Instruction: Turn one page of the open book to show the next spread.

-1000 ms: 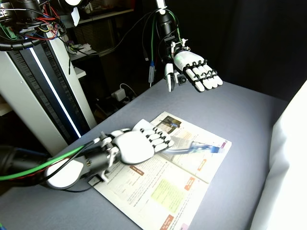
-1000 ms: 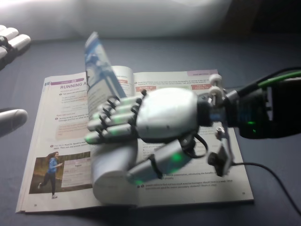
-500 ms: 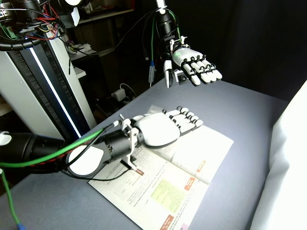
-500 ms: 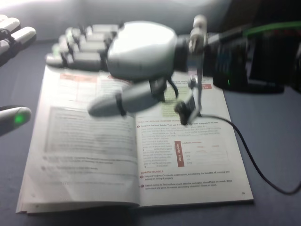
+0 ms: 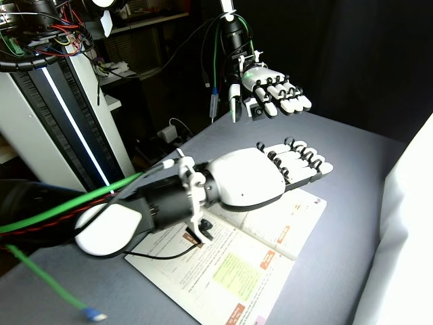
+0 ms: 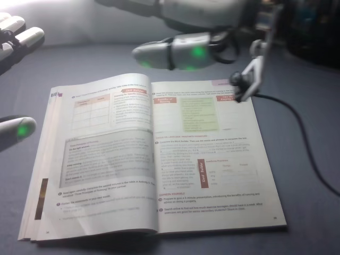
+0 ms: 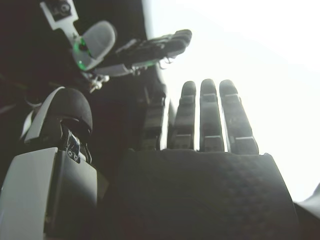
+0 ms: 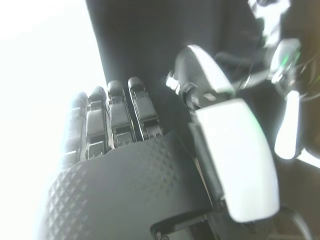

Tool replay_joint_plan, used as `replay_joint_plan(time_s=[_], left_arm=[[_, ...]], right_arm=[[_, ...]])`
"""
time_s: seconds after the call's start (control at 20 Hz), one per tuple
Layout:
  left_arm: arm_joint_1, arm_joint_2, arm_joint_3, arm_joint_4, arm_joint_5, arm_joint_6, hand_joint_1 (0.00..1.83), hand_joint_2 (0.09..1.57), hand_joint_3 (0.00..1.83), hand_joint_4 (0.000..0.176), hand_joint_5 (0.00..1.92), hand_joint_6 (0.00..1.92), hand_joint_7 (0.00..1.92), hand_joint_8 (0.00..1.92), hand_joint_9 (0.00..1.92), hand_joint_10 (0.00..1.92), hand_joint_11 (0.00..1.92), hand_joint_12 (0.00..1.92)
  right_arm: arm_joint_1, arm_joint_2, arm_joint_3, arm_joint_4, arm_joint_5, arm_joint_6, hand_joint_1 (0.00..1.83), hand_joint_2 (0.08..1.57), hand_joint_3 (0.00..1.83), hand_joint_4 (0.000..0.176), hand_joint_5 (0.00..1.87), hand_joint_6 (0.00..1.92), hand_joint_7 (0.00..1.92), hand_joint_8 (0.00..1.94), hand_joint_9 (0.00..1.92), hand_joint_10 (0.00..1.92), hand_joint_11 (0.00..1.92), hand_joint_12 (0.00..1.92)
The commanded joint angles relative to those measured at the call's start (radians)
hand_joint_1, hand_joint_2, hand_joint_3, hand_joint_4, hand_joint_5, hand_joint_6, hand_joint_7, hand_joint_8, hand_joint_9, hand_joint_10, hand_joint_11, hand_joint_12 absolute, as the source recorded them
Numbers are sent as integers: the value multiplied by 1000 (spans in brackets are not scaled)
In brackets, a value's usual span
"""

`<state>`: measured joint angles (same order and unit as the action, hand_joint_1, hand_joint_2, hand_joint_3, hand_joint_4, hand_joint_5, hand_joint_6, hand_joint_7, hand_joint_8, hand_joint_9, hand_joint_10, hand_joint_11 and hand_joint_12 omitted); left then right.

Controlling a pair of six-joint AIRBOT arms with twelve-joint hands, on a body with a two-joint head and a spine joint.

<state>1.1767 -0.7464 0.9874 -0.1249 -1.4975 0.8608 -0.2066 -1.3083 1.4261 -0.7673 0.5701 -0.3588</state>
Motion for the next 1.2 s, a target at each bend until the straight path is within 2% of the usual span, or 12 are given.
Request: replay_joint_plan(time_s=[0.0, 0.15, 0.3, 0.45, 0.5, 0.6, 0.65, 0.8, 0.85, 0.95, 1.05, 1.15], left_arm=[[-9, -1, -2, -24, -127, -1, 0, 1283, 0, 121, 0, 0, 0, 0, 0, 0, 0, 0], [-8, -5, -5, -29, -122, -2, 0, 1285, 0, 129, 0, 0, 0, 0, 0, 0, 0, 0], [-8, -16, -5, -30, -116, -4, 0, 1289, 1, 118, 0, 0, 0, 0, 0, 0, 0, 0], [-9, -33, 2, -31, -111, -15, 0, 1247, 0, 65, 0, 0, 0, 0, 0, 0, 0, 0], [-9, -41, 6, -32, -109, -20, 0, 1223, 0, 35, 0, 0, 0, 0, 0, 0, 0, 0], [-9, -51, 9, -37, -109, -24, 0, 1198, 0, 39, 0, 0, 0, 0, 0, 0, 0, 0], [-8, -57, 12, -40, -111, -27, 0, 1211, 0, 68, 0, 0, 0, 0, 0, 0, 0, 0], [-8, -78, 23, -46, -114, -38, 0, 1226, 0, 71, 0, 0, 0, 0, 0, 0, 0, 0], [-8, -85, 26, -47, -114, -44, 0, 1259, 1, 33, 0, 0, 0, 0, 0, 0, 0, 0], [-9, -99, 31, -54, -123, -51, 10, 1261, 1, 48, 0, 0, 0, 0, 0, 0, 0, 0], [-9, -114, 37, -69, -143, -58, 147, 1261, 0, 11, 0, 0, 0, 0, 0, 0, 0, 0], [-9, -127, 44, -77, -151, -67, 204, 1251, 0, 22, 0, 0, 0, 0, 0, 0, 0, 0]], right_arm=[[14, 23, -20, 49, 91, -15, 0, 1313, 0, 0, 0, 0, 0, 0, 0, 0, 0, 0], [-6, 107, -97, 59, 116, -45, 0, 1324, 0, 0, 0, 0, 0, 0, 0, 0, 0, 0], [-47, 152, -152, 80, 157, -45, 0, 1308, 0, 0, 0, 0, 0, 0, 0, 0, 0, 0], [-131, 227, -192, 149, 218, -45, 86, 1362, 6, 0, 0, 0, 0, 0, 0, 0, 0, 0], [-179, 264, -210, 196, 254, -46, 16, 1331, 0, 0, 0, 0, 0, 0, 0, 0, 0, 0], [-244, 315, -241, 263, 300, -69, 0, 1191, 0, 0, 0, 0, 0, 0, 0, 0, 0, 0], [-277, 346, -262, 305, 325, -92, 0, 1261, 3, 0, 0, 0, 0, 0, 0, 0, 0, 0], [-375, 434, -318, 427, 413, -152, 0, 1351, 40, 0, 0, 0, 0, 0, 0, 0, 0, 0], [-410, 458, -335, 465, 448, -170, 6, 1363, 26, 0, 0, 0, 0, 0, 0, 0, 0, 0], [-478, 493, -367, 543, 515, -206, 0, 1365, 23, 0, 0, 0, 0, 0, 0, 0, 0, 0], [-547, 505, -378, 615, 586, -216, 0, 1349, 13, 0, 0, 0, 0, 0, 0, 0, 0, 0], [-618, 512, -387, 683, 677, -216, 0, 1349, 12, 0, 0, 0, 0, 0, 0, 0, 0, 0]])
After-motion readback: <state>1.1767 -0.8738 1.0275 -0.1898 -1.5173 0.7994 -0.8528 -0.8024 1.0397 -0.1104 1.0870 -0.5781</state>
